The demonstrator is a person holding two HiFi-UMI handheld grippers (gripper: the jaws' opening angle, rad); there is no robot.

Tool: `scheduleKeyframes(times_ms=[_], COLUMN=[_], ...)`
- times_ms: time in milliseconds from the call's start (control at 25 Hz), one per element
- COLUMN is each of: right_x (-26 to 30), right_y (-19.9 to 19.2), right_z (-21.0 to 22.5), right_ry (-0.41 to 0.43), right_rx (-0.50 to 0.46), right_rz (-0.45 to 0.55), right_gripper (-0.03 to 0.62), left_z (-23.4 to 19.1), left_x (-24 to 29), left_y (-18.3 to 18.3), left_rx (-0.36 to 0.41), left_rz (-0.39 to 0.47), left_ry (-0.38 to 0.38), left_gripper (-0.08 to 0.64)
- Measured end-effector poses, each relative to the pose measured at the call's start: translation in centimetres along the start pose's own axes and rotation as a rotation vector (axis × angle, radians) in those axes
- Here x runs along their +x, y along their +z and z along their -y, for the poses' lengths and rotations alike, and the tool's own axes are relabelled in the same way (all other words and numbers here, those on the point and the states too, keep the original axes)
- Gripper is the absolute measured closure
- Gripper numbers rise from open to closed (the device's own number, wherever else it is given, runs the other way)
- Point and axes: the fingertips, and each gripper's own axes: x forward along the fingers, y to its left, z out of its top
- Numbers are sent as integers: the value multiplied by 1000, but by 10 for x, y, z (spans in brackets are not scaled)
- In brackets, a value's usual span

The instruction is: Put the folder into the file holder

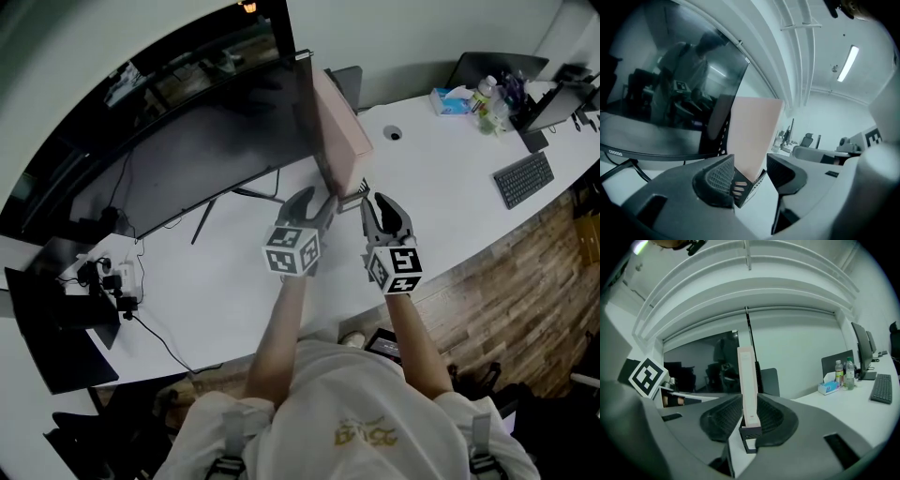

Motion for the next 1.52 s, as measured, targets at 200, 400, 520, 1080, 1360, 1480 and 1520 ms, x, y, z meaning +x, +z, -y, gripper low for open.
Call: scheduleKeyframes(times_ms=[200, 400, 520, 1080, 1360, 1480, 1520], right_x=[-29, -54, -67, -94, -96, -96, -96], right_y=[3, 12, 21, 30, 28, 26, 26], right_z=[-2, -1, -5, -20, -25, -25, -26], right_ry=[-45, -74, -73, -91, -89, -97, -98], right_rx=[15, 47, 48, -39, -23, -13, -13], right_rz=[12, 15, 38, 32, 26, 20, 18], right_gripper=[565, 584, 583, 583, 583, 583, 583], left_z=[11, 18, 27, 50, 54, 52, 51], left_x=[-28, -62, -84, -115, -115, -117, -117], left_y=[15, 28, 41, 41, 32, 31, 30], left_rx=[65, 102, 174, 123, 94, 87, 85], left_rz=[40, 82, 146, 175, 146, 144, 143], left_ry=[25, 54, 121, 76, 37, 37, 38], left_gripper=[378, 408, 525, 546, 546, 546, 546])
